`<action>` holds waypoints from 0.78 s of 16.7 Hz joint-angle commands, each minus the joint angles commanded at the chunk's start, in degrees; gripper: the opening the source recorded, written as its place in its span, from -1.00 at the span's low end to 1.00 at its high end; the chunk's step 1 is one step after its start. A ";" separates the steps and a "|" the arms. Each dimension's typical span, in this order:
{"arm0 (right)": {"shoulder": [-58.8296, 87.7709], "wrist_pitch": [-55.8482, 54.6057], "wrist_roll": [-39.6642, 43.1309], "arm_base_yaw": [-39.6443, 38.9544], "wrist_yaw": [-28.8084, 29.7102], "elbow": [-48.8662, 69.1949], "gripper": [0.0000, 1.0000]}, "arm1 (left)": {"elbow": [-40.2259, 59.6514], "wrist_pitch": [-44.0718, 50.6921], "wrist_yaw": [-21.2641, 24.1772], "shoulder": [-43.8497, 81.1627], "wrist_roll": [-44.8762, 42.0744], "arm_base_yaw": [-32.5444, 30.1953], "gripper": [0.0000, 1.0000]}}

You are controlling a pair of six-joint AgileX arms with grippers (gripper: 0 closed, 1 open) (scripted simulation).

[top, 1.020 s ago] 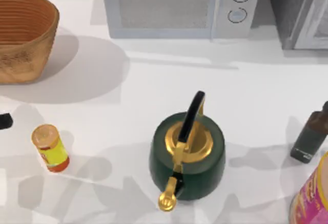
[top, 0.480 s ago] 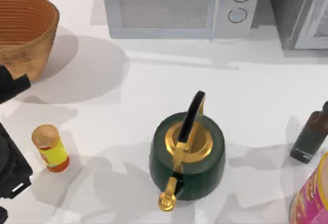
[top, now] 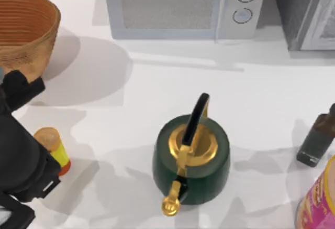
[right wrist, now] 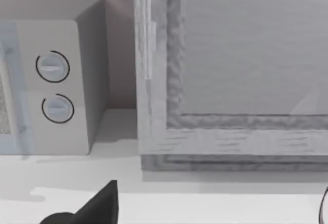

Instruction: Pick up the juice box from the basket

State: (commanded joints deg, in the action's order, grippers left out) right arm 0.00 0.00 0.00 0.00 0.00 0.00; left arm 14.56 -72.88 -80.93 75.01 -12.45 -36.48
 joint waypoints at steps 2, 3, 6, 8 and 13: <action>0.00 0.00 0.00 0.00 0.00 0.00 1.00 | 0.00 0.00 0.00 0.00 0.00 0.00 -1.00; 0.00 0.00 0.00 0.00 0.00 0.00 1.00 | -0.26 0.15 0.09 -0.12 -0.06 0.26 -1.00; 0.00 0.00 0.00 0.00 0.00 0.00 1.00 | -0.30 -2.03 1.90 0.37 2.06 2.48 -1.00; 0.00 0.00 0.00 0.00 0.00 0.00 1.00 | -0.23 -5.53 4.69 1.93 5.20 6.26 -1.00; 0.00 0.00 0.00 0.00 0.00 0.00 1.00 | -0.82 -12.49 11.09 10.29 9.74 13.46 -1.00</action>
State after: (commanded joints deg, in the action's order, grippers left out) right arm 0.00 0.00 0.00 0.00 0.00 0.00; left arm 13.74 -85.36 -69.84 85.30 -2.71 -23.02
